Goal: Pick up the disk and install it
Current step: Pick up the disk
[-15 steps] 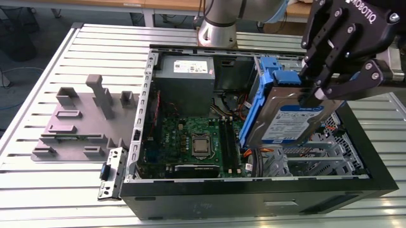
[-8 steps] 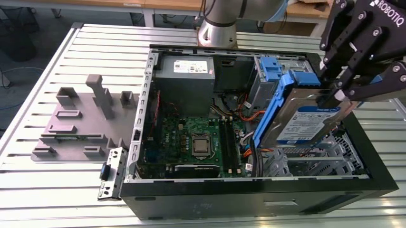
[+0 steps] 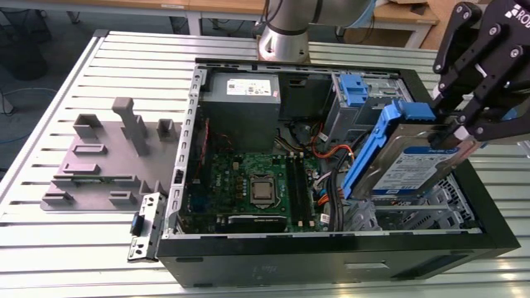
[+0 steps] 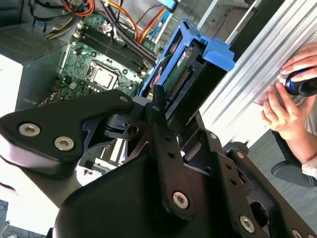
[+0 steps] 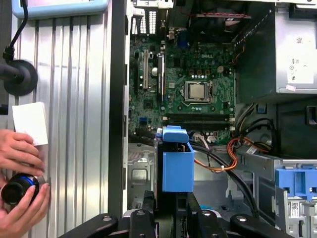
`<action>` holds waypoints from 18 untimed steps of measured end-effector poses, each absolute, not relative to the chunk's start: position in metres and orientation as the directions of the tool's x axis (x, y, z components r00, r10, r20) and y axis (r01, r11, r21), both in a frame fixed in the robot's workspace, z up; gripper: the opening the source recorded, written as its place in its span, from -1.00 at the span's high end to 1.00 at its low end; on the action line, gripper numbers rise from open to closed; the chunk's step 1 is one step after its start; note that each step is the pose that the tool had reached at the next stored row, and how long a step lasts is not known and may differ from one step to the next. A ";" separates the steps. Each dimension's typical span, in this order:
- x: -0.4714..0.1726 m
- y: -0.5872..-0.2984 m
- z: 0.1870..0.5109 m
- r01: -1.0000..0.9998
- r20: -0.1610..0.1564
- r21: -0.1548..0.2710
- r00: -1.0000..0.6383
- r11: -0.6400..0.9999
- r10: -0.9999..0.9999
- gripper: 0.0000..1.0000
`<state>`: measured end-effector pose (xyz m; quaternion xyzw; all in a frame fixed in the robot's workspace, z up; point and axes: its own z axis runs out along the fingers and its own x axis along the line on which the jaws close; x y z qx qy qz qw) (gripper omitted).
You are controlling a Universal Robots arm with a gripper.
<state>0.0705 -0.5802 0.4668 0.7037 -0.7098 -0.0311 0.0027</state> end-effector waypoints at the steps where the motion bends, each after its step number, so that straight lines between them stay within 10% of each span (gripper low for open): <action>1: 0.072 -0.581 0.467 -0.999 -0.040 0.048 -0.010 0.008 -0.999 0.30; 18: 0.108 -0.584 0.460 -0.999 -0.040 0.053 -0.010 0.008 -0.999 0.30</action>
